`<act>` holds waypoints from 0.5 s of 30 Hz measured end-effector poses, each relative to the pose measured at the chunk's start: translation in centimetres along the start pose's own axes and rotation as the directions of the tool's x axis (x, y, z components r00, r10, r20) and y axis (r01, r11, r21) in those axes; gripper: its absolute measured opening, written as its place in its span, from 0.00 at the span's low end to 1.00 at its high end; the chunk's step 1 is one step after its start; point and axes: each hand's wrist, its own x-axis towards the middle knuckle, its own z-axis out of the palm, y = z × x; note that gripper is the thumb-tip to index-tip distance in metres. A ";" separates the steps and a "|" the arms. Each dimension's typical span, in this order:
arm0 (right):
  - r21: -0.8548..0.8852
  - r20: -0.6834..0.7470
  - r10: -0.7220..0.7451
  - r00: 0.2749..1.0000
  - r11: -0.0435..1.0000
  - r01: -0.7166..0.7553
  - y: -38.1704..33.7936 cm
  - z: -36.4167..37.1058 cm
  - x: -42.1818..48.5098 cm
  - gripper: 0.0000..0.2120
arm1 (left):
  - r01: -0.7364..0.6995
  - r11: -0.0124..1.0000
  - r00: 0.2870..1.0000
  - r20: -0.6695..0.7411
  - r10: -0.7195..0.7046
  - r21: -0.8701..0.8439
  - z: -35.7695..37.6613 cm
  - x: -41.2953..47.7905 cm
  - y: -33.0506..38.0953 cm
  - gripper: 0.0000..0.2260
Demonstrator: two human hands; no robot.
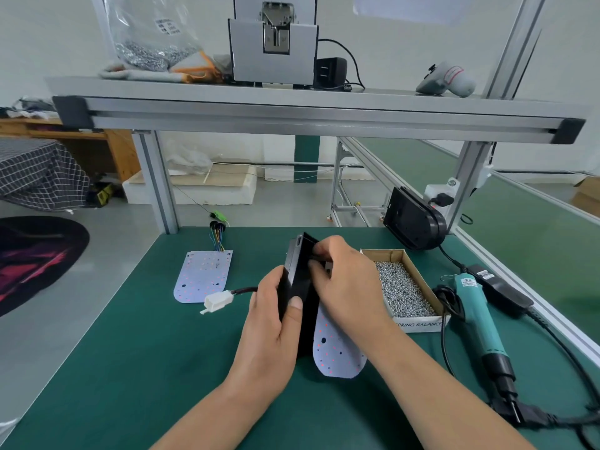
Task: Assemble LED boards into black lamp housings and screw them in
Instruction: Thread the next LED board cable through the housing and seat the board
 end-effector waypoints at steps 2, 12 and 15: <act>-0.003 -0.030 0.037 0.999 0.999 -0.037 0.1 0.2 -0.1 0.06 | -0.012 1.000 1.000 0.010 0.012 -0.007 0.0 -0.1 0.0 0.20; 0.031 -0.048 -0.011 0.999 0.999 0.012 0.1 0.7 0.2 0.05 | -0.004 1.000 1.000 0.005 0.004 0.011 0.4 -0.2 0.1 0.18; 0.062 0.032 -0.050 0.998 0.997 0.048 -0.2 0.7 0.2 0.09 | -0.001 1.000 1.000 -0.013 0.001 0.010 0.1 0.0 0.2 0.19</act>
